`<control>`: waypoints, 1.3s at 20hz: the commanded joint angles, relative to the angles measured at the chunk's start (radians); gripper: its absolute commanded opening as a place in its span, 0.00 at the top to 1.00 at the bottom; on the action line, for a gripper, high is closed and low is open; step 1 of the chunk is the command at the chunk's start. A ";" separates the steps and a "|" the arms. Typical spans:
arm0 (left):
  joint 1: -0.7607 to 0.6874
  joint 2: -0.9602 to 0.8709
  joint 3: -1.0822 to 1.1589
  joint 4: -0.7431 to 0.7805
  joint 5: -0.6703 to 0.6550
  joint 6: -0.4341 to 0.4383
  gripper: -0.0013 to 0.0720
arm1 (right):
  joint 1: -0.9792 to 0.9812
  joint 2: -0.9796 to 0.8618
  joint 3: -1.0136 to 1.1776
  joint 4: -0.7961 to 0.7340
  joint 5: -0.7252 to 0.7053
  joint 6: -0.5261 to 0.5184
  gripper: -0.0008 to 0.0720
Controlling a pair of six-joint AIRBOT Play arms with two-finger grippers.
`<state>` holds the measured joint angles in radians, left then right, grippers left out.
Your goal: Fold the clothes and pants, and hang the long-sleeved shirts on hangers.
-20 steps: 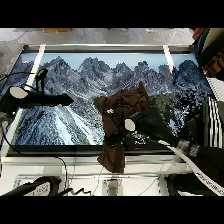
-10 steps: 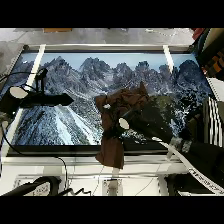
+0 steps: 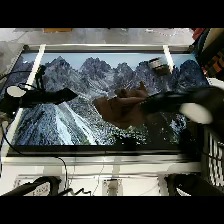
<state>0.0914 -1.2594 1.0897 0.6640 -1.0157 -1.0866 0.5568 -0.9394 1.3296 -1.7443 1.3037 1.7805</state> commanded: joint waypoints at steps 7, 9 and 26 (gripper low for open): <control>-0.165 -0.021 -0.001 -0.089 0.003 0.003 0.03 | -0.123 0.240 -0.014 -0.007 0.140 0.018 0.97; -0.235 -0.061 -0.002 0.057 0.016 0.002 0.21 | -0.123 0.239 -0.053 -0.007 0.132 0.018 0.97; -0.521 -0.399 0.000 -0.008 -0.051 0.135 0.02 | -0.123 0.239 -0.199 -0.006 -0.035 0.018 0.97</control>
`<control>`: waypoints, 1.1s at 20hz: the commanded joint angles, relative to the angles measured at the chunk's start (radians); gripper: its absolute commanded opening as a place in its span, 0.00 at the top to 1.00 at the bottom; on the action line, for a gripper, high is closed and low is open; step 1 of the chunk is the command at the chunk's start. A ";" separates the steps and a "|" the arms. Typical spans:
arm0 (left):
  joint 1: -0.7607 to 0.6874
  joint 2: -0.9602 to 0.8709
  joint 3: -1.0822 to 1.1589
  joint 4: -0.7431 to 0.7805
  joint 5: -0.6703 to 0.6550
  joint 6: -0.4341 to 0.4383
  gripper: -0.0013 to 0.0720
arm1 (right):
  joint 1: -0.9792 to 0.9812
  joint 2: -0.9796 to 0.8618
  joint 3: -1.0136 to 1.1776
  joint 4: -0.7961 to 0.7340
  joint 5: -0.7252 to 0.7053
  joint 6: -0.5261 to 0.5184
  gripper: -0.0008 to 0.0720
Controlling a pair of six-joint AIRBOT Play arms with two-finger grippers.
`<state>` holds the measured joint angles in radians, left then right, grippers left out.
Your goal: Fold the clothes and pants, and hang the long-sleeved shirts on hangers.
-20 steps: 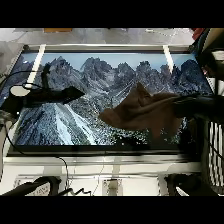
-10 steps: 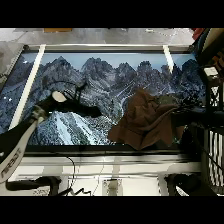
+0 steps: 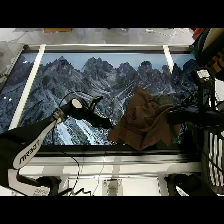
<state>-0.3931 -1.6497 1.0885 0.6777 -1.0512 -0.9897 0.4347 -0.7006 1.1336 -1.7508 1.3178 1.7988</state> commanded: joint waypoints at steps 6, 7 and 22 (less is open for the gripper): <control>-0.134 -0.009 0.001 -0.021 0.049 0.067 0.51 | -0.001 0.000 -0.003 0.000 -0.074 0.000 0.97; -0.136 -0.009 0.002 -0.022 0.079 0.067 0.70 | -0.001 0.000 -0.003 0.000 -0.075 0.000 0.97; 0.369 0.627 0.357 -0.010 0.220 0.063 0.96 | -0.001 0.003 0.072 -0.023 -0.577 -0.040 0.97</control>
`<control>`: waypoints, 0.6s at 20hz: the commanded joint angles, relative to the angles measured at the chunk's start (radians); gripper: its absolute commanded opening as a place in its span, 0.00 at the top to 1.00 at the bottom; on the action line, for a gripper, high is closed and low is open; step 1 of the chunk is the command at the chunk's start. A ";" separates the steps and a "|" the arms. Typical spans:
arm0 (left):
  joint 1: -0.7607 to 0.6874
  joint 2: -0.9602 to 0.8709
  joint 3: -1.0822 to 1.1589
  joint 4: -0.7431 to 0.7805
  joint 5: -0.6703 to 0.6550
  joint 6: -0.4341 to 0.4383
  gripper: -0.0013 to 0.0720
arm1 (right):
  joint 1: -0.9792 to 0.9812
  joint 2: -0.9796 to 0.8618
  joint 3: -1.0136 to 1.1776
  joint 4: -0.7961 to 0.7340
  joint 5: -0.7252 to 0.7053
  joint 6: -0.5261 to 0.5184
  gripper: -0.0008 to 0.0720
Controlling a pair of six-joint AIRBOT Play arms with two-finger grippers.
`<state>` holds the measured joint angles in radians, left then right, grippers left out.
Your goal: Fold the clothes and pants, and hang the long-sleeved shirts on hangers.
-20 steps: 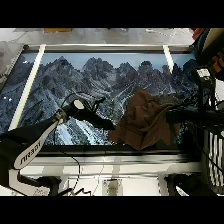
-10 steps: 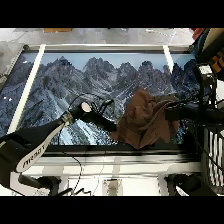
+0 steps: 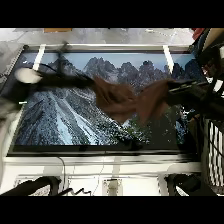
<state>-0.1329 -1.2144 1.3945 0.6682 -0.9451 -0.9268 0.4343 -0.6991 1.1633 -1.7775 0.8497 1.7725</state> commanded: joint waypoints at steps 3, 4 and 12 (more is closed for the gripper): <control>0.181 0.404 0.051 0.001 0.314 0.000 0.96 | 0.000 0.012 0.119 0.026 -0.105 -0.013 0.97; 0.192 0.454 0.051 0.010 0.343 0.000 0.96 | 0.001 0.021 0.138 0.048 -0.102 -0.013 0.97; 0.198 0.545 0.039 0.319 -0.092 -0.160 0.96 | 0.003 0.021 0.147 0.235 0.226 -0.036 0.97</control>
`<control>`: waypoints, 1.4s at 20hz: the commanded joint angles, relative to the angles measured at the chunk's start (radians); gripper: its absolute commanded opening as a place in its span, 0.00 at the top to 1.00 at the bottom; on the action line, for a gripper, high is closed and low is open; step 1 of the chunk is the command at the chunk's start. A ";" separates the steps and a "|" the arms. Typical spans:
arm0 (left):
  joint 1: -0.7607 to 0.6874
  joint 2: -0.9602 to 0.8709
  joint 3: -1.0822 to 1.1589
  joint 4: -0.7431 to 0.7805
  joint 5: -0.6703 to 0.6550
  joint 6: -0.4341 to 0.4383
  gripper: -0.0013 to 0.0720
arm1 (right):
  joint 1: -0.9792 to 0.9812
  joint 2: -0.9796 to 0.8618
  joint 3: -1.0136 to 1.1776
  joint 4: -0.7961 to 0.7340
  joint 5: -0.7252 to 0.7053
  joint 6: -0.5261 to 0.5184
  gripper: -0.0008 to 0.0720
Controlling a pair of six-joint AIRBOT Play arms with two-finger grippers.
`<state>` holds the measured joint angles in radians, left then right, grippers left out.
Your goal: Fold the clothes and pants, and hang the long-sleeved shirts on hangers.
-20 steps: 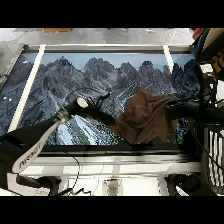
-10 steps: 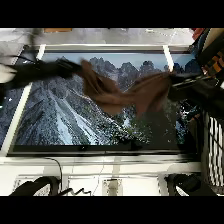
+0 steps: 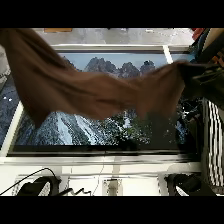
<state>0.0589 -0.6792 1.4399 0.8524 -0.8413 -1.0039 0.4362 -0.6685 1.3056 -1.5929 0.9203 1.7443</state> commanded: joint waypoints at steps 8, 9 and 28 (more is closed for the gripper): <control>0.005 -0.342 -0.124 0.056 0.031 -0.089 0.96 | 0.000 -0.211 0.004 0.011 0.003 -0.008 0.97; 0.004 -0.399 -0.124 -0.005 0.114 -0.089 0.96 | 0.001 -0.258 0.004 0.011 -0.053 -0.008 0.97; -0.013 -0.039 -0.124 -0.128 0.591 0.159 0.96 | -0.068 -0.044 0.143 -0.020 -0.363 -0.177 0.97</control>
<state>0.0456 -0.8310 1.3167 0.7238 -0.3103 -0.8574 0.3717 -0.8307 1.4223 -1.6321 0.5442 1.5909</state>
